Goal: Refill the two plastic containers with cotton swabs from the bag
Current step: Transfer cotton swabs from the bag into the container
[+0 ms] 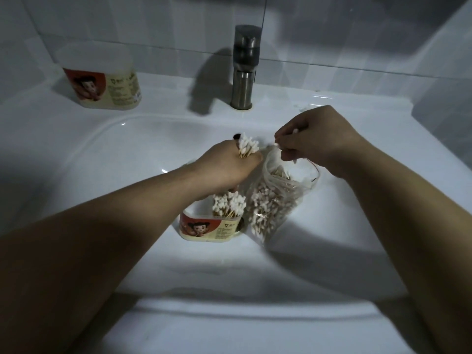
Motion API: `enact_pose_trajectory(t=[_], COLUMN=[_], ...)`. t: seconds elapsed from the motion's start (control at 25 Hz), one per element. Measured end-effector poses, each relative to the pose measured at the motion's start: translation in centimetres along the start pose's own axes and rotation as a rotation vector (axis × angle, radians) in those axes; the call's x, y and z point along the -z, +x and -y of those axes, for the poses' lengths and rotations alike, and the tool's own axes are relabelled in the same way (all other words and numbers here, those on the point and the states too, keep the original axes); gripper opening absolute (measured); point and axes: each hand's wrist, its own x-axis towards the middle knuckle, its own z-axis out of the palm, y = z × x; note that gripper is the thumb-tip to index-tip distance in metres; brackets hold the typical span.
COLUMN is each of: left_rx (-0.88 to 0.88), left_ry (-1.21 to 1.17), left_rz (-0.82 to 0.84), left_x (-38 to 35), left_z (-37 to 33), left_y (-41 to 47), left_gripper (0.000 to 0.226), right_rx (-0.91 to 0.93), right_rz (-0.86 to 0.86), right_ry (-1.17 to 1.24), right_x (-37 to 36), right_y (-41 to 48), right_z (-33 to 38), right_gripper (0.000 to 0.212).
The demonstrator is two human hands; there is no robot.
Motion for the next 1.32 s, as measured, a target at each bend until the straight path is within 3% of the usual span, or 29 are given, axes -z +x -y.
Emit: enact_pose_trajectory(t=[0.16, 0.28, 0.44, 0.6, 0.68, 1.0, 1.2, 1.32], left_rx=[-0.085, -0.12, -0.138, -0.064, -0.059, -0.036, 0.113, 0.214], left_ry=[-0.187, -0.334, -0.292, -0.436, -0.478, -0.464, -0.908, -0.965], left_rz=[-0.084, -0.016, -0.022, -0.057, -0.049, -0.128, -0.14, -0.084], left_x=[0.2, 0.0, -0.4, -0.2, 0.0, -0.1, -0.5, -0.6], left_z=[0.6, 0.5, 0.3, 0.3, 0.4, 0.8, 0.4, 0.5], left_y=[0.6, 0.7, 0.6, 0.6, 0.7, 1.2, 1.4, 1.5], left_gripper=[0.02, 0.009, 0.021, 0.006, 0.009, 0.008, 0.008, 0.011], right_rx=[0.017, 0.057, 0.091, -0.018, -0.03, 0.022, 0.06, 0.069], right_rz=[0.096, 0.127, 0.063, 0.13, 0.142, 0.191, 0.148, 0.133], right_ry=[0.003, -0.001, -0.013, 0.208, 0.26, 0.135, 0.314, 0.401], right_x=[-0.1, -0.8, -1.5, -1.3, -1.1, -0.2, -0.7, -1.3], right_y=[-0.3, -0.8, -0.7, -0.8, -0.9, -0.5, -0.7, -0.8], right_z=[0.1, 0.8, 0.7, 0.7, 1.0, 0.4, 0.8, 0.8], right_gripper=[0.004, 0.006, 0.011, 0.005, 0.006, 0.015, 0.011, 0.012])
